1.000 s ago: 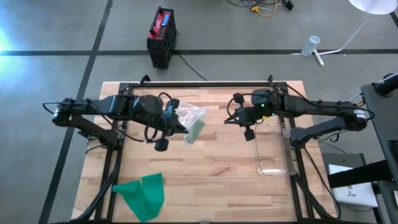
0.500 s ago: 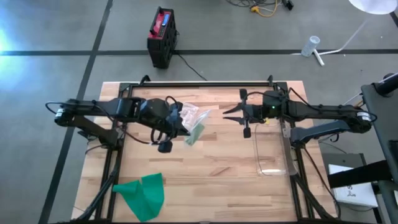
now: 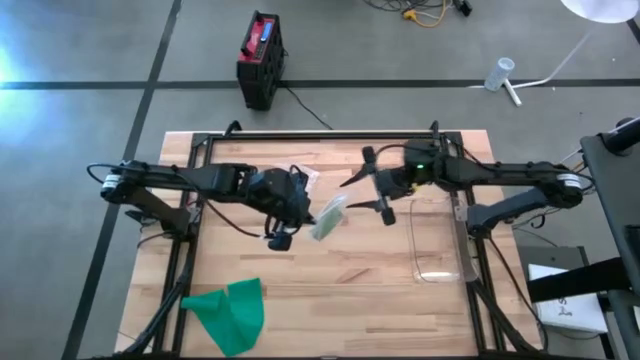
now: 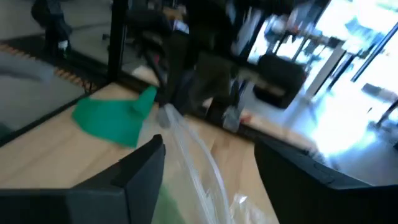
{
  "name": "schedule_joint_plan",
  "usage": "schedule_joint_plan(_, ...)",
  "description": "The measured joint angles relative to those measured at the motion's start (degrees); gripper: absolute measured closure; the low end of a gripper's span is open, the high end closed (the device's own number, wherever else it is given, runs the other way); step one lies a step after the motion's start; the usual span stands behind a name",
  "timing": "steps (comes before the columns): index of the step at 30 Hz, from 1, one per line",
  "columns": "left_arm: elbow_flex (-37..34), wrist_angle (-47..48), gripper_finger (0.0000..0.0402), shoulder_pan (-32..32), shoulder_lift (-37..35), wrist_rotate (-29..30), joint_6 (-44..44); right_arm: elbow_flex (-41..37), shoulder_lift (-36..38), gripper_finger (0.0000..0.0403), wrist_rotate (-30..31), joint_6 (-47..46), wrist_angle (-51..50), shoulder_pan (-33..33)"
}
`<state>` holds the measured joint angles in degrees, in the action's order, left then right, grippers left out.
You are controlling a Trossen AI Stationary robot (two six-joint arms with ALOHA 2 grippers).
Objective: Roll bandage
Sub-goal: Put the transparent zip bag with the rolled green bandage into the transparent bin
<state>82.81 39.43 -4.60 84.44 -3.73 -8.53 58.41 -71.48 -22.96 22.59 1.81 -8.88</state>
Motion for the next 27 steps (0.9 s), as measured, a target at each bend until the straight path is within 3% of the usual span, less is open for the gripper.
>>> schedule_joint_plan(7, 0.0, 0.6, 0.0401, -0.2, 0.9, -0.7, 0.2, 8.6, -8.8, 0.0145, 0.0, 5.3, -14.9, 0.0)
schedule_joint_plan(15, 0.0, 0.5, 0.0401, -0.2, 0.4, -0.7, 0.2, 16.6, -15.1, 0.0183, -1.7, 5.1, -24.4, 0.1)
schedule_joint_plan(21, 0.0, 0.5, 0.0401, -0.2, 0.3, 0.0, 0.0, 18.1, -16.4, 0.0241, -2.0, 3.7, -24.9, 0.1)
schedule_joint_plan(27, 0.0, 0.6, 0.0387, -0.2, -1.1, 10.7, 0.0, 18.0, -16.4, 0.0354, -2.0, 4.3, -25.4, 0.1)
